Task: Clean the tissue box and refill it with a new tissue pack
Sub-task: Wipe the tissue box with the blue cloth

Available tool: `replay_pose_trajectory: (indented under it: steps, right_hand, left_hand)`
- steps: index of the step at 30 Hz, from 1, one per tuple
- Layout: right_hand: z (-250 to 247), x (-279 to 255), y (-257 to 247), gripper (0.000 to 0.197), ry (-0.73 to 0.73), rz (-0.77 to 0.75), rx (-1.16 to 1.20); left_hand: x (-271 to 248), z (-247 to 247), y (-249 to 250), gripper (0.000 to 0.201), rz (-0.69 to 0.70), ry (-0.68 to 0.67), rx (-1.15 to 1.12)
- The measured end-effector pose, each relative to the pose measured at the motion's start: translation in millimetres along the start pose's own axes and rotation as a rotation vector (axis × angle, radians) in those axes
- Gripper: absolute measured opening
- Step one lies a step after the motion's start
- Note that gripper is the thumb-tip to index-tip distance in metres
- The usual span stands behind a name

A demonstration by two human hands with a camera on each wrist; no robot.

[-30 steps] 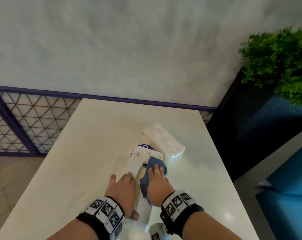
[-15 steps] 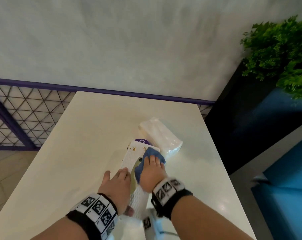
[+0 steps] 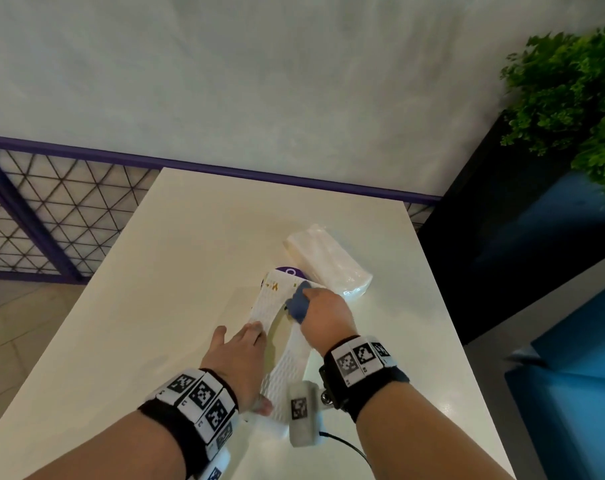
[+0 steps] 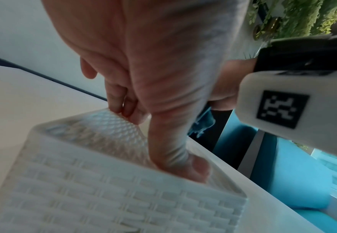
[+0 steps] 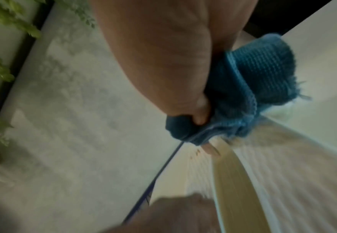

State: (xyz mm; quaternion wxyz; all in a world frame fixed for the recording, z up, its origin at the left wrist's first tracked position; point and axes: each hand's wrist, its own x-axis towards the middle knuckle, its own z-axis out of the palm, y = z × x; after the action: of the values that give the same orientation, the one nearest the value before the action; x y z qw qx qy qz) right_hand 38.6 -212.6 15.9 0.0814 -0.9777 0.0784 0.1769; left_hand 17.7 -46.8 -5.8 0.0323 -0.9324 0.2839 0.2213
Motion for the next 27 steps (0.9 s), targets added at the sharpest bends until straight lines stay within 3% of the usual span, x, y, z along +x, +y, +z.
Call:
replay_pose_trajectory:
  steps: [3,8,14,19,23,25,27]
  right_hand:
    - [20.3,16.8,-11.9,0.074,-0.103,-0.055,-0.071]
    - [10.3,54.3,-8.9,0.087,-0.121,0.008,-0.047]
    - [13.9,28.2,-0.6,0.077,-0.282,-0.225,-0.193]
    - [-8.8,58.5,4.3,0.084,-0.200,-0.072,-0.174]
    - [-3.1,36.3,-2.7,0.076,-0.276,-0.201,-0.279]
    - [0.1,14.4,1.5,0.057,-0.264,-0.257,-0.142]
    - [0.1,-4.3,10.0,0.039,-0.241,-0.180,0.256]
  left_hand:
    - [-0.9,0.4,-0.1,0.116,0.001,-0.008,-0.014]
    - [-0.1,-3.0,1.0,0.111,0.016,-0.027,0.014]
    - [-3.1,-3.3,1.1,0.113,0.011,-0.035,0.014]
    - [-3.6,-5.9,0.9,0.111,0.020,-0.035,0.016]
    - [-1.9,-6.0,0.1,0.112,0.028,-0.050,0.045]
    - [-0.5,-5.3,1.2,0.115,0.019,-0.061,0.066]
    - [0.1,-4.9,1.5,0.116,0.021,-0.064,0.070]
